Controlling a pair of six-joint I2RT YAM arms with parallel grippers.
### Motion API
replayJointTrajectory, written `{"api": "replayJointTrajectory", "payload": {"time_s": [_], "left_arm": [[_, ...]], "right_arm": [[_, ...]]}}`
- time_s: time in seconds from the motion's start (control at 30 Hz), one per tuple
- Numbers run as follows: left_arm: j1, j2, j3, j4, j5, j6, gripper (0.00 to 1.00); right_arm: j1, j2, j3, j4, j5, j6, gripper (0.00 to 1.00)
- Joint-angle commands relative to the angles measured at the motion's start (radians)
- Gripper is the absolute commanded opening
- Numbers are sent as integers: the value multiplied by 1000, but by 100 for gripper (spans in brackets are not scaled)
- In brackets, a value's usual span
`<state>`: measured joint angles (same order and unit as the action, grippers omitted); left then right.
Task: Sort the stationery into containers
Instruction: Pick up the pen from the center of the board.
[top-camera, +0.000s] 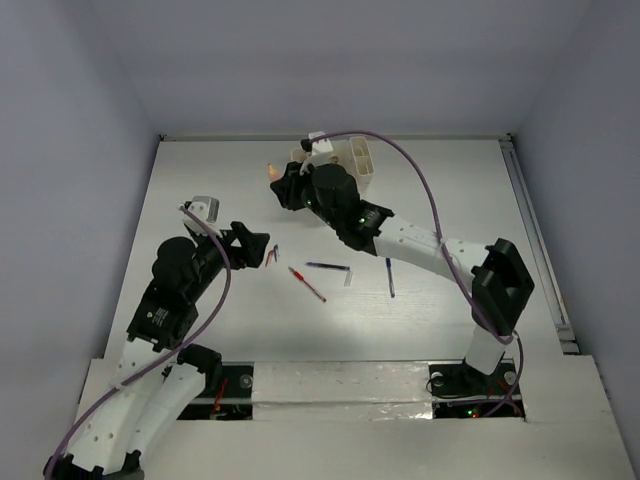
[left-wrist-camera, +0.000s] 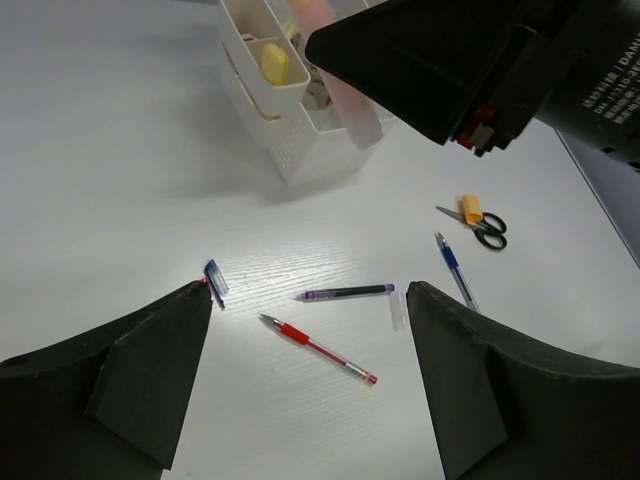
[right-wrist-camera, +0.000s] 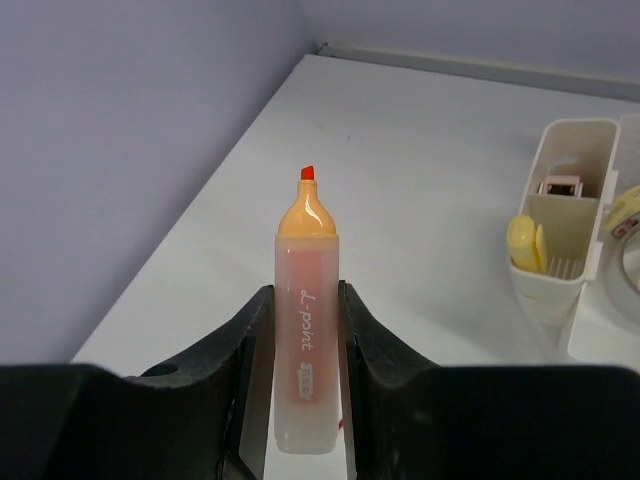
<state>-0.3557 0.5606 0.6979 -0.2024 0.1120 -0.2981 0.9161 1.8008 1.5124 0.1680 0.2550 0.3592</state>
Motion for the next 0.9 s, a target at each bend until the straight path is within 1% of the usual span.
{"api": "replayJointTrajectory", "payload": {"time_s": [0.0,0.13,0.2,0.27,0.33,0.37,0.47,0.7,0.87], "left_arm": [[8,36,-11,83,70,-42,76],[8,50,-20,116,81,-94,72],[8,48,-26,148,80,-130,65],[8,51,-46,179,92,-160,53],[8,61,-81,242,118,-211,50],[8,76,-90,259,124,-223,46],[8,105,-109,299,132,-245,39],[8,137,-104,333,106,-254,37],[-11,150,-118,392,103,-269,36]], "right_arm": [[7,-43,-69,74,-42,107,0],[42,-84,-121,122,-45,150,0],[58,-100,-136,143,-40,165,0],[69,-110,-155,165,-48,173,0],[79,-113,-164,172,-53,184,0],[79,-113,-166,177,-68,190,0],[79,-119,-184,188,-92,208,0],[79,-143,-208,206,-117,221,0],[89,-149,-224,211,-148,238,0]]}}
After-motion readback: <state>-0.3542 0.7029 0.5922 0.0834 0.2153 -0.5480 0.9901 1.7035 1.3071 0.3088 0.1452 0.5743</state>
